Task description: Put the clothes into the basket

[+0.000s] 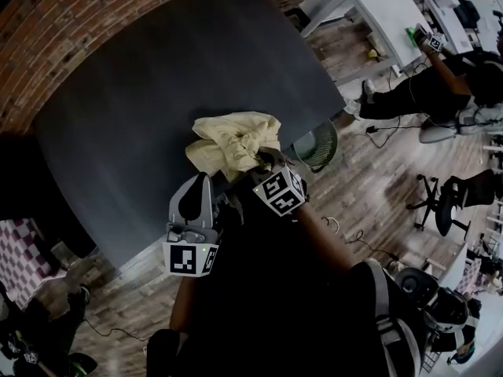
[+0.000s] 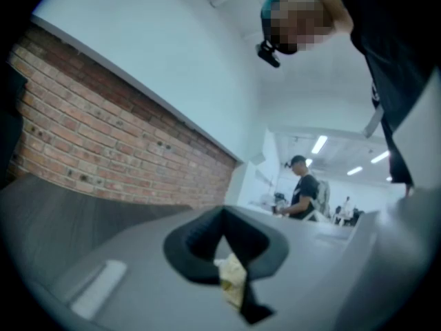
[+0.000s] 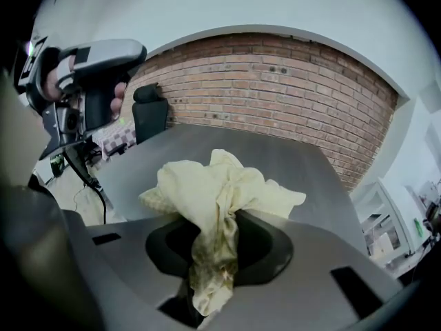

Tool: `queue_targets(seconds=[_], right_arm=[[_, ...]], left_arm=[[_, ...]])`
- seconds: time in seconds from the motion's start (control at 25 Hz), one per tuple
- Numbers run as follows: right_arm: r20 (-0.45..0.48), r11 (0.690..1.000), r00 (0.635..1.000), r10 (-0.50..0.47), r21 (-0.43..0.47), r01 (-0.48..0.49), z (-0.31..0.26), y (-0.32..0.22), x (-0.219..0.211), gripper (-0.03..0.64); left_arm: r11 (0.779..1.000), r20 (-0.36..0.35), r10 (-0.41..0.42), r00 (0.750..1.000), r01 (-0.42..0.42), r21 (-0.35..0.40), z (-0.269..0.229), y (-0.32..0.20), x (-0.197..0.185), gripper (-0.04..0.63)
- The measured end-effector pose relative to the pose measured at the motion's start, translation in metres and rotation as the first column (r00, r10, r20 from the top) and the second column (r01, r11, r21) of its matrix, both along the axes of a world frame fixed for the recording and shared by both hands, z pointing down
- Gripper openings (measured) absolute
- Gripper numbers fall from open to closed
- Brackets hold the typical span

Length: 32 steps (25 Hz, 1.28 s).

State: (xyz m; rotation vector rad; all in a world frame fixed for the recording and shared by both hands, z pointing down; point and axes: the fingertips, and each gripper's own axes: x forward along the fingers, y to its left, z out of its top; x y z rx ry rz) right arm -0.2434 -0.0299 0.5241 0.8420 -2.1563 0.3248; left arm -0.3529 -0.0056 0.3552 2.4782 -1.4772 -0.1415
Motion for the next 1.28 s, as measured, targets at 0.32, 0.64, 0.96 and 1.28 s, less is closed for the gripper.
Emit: queue_targets(seconds=[0.32, 0.64, 0.96, 1.28], right_arm=[[0.089, 0.996, 0.993, 0.083, 0.025, -0.085, -0.028, 0.039, -0.006, 0.103], [0.108, 0.989, 0.985, 0.133, 0.049, -0.139, -0.044, 0.05, 0.023, 0.103], [0.132, 0.98, 0.975, 0.179, 0.067, -0.189, -0.059, 0.054, 0.078, 0.103], [0.141, 0.954, 0.952, 0.27, 0.096, -0.285, -0.074, 0.065, 0.147, 0.103]], left_arm=[[0.999, -0.031, 0.04, 0.999, -0.04, 0.01, 0.0, 0.035, -0.012, 0.005], [0.994, -0.003, 0.105, 0.994, -0.105, 0.031, -0.008, 0.034, 0.018, 0.005], [0.986, 0.001, 0.163, 0.987, -0.163, 0.031, -0.022, 0.04, 0.084, 0.005], [0.971, -0.007, 0.236, 0.972, -0.236, 0.033, -0.027, 0.043, 0.146, 0.005]])
